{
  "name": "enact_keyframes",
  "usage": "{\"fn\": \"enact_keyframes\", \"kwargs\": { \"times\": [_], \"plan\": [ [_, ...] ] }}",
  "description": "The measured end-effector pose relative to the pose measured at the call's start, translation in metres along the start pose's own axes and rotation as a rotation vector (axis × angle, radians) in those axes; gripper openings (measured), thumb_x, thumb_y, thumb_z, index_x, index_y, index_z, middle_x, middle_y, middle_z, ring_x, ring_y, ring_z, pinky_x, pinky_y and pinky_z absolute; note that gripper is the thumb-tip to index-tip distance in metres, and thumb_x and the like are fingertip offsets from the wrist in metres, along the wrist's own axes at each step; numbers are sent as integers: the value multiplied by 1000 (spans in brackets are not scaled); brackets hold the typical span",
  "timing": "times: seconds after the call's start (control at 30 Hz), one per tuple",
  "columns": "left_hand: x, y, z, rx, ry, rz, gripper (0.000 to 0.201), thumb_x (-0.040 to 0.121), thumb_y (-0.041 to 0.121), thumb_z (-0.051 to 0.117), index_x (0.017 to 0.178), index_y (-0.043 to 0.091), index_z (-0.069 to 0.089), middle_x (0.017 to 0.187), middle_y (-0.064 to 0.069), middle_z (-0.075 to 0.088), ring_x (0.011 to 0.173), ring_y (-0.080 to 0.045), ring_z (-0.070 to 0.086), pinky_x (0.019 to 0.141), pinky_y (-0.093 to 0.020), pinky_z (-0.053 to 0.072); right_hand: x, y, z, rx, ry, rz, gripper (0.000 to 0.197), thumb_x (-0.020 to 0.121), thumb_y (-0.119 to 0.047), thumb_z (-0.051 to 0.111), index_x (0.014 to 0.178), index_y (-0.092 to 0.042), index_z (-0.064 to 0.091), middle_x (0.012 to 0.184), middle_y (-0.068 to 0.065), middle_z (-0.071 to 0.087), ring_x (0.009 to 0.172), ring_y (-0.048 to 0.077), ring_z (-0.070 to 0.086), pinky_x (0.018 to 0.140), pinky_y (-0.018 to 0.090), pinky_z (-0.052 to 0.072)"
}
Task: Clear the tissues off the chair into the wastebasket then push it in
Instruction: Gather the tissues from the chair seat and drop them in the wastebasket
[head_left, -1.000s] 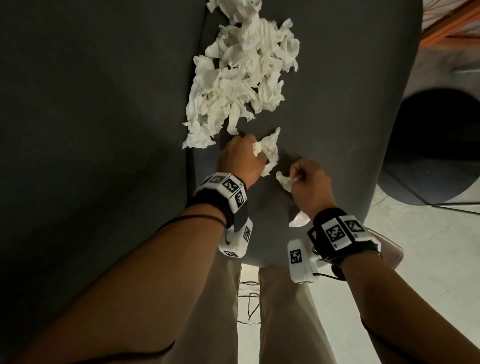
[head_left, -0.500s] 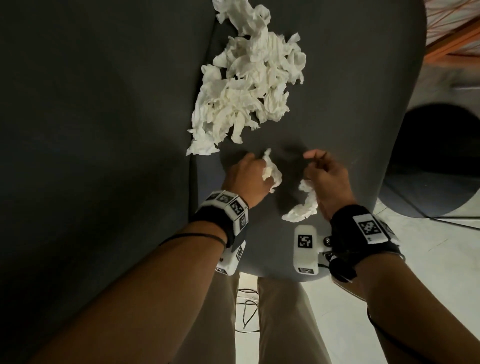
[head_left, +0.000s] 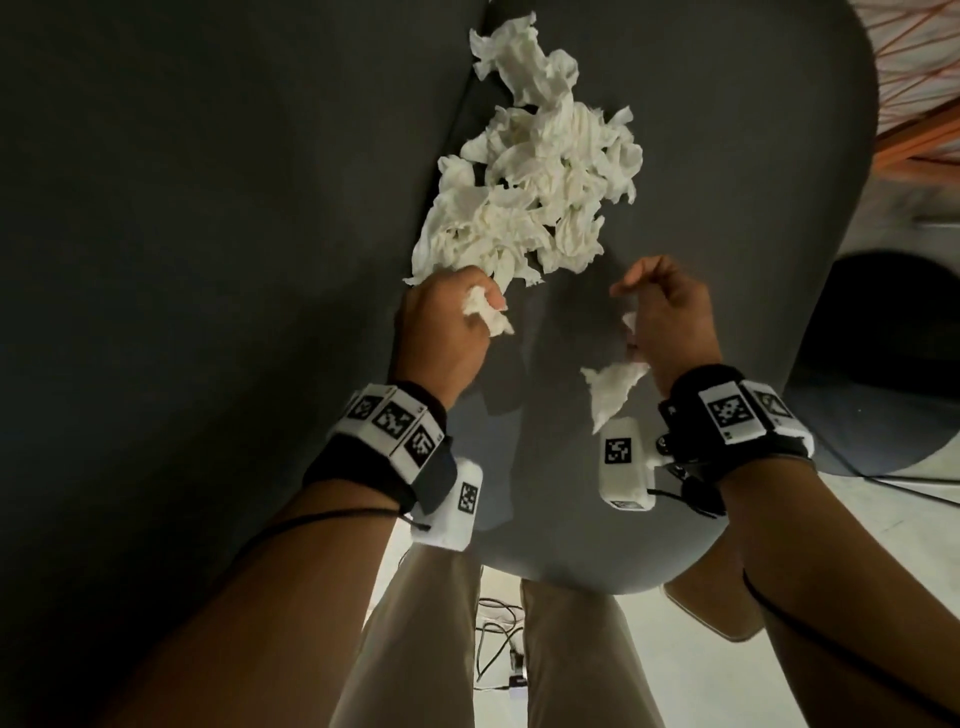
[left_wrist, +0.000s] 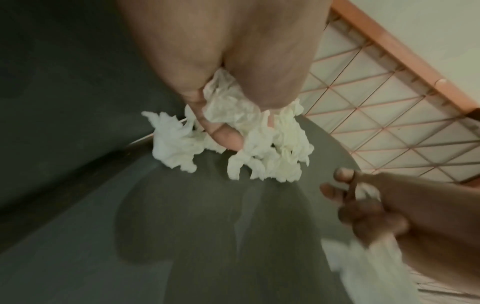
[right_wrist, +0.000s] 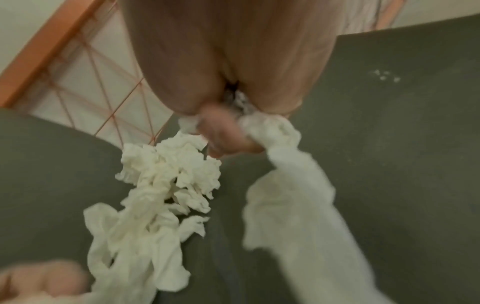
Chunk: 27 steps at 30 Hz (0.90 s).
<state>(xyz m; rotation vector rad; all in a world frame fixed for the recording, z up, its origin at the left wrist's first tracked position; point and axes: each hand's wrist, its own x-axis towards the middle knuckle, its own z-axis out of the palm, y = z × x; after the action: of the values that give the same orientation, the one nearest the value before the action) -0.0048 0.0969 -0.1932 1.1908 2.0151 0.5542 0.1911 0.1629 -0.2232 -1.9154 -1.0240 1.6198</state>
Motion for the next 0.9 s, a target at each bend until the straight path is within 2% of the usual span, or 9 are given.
{"fn": "enact_keyframes", "kwargs": {
  "times": [0.07,0.2,0.27,0.37,0.53,0.63,0.77,0.83,0.9],
  "plan": [
    [16,11,-5,69,10,-61,34,71,12,39,91,14,67,93,-8,71,89,-29,65,77,-37,55,1,6,-3,-96,-10,-20,32,87,-7,38,74,-30,57,75,-7,62,44,5,43,44,20,35],
    [47,32,-8,139,48,-163,35,86,28,50,117,13,56,118,-8,62,107,-27,58,87,-37,48,-3,13,-4,-166,-36,-25,17,85,-18,57,84,-34,63,77,-11,61,59,6,52,54,25,43],
    [59,35,-6,180,74,-150,38,89,29,56,123,14,50,126,-7,58,112,-27,57,90,-40,49,-4,11,0,-179,-37,-55,10,86,-25,65,94,-31,64,81,-13,63,69,5,59,58,18,47],
    [69,30,-1,296,23,-148,41,93,25,59,130,12,47,132,-11,57,119,-32,55,95,-42,45,4,0,11,-279,21,-96,22,85,-36,69,104,-28,63,83,-15,63,73,-1,60,62,8,46],
    [59,20,-6,284,51,-94,28,92,20,58,118,11,60,122,-11,60,114,-31,57,95,-40,44,26,-24,35,-427,47,-130,44,82,-51,67,119,-32,58,103,-9,64,93,12,60,84,30,49],
    [38,17,-14,130,179,-88,22,88,24,59,103,8,60,106,-7,59,95,-24,56,82,-33,43,34,-33,44,-520,51,-152,28,86,-47,60,110,-32,62,107,-4,67,98,19,63,84,35,52],
    [7,11,-23,137,252,-90,15,82,15,66,92,5,62,94,0,48,81,-12,43,67,-13,26,35,-39,44,-478,63,-105,25,92,-32,48,106,-14,60,93,2,63,91,25,62,81,39,53],
    [-6,9,-25,104,283,-70,15,78,6,69,93,2,65,95,2,46,79,-9,43,66,-9,31,32,-36,40,-408,77,-74,20,91,-29,46,98,-13,57,84,-2,58,85,24,61,75,36,52],
    [-16,11,-25,53,286,-70,20,78,0,66,98,2,65,96,3,49,82,-10,50,68,-5,36,25,-32,34,-330,92,-43,8,88,-26,49,83,-21,51,80,-5,55,81,24,62,70,38,56]
  ]
}}
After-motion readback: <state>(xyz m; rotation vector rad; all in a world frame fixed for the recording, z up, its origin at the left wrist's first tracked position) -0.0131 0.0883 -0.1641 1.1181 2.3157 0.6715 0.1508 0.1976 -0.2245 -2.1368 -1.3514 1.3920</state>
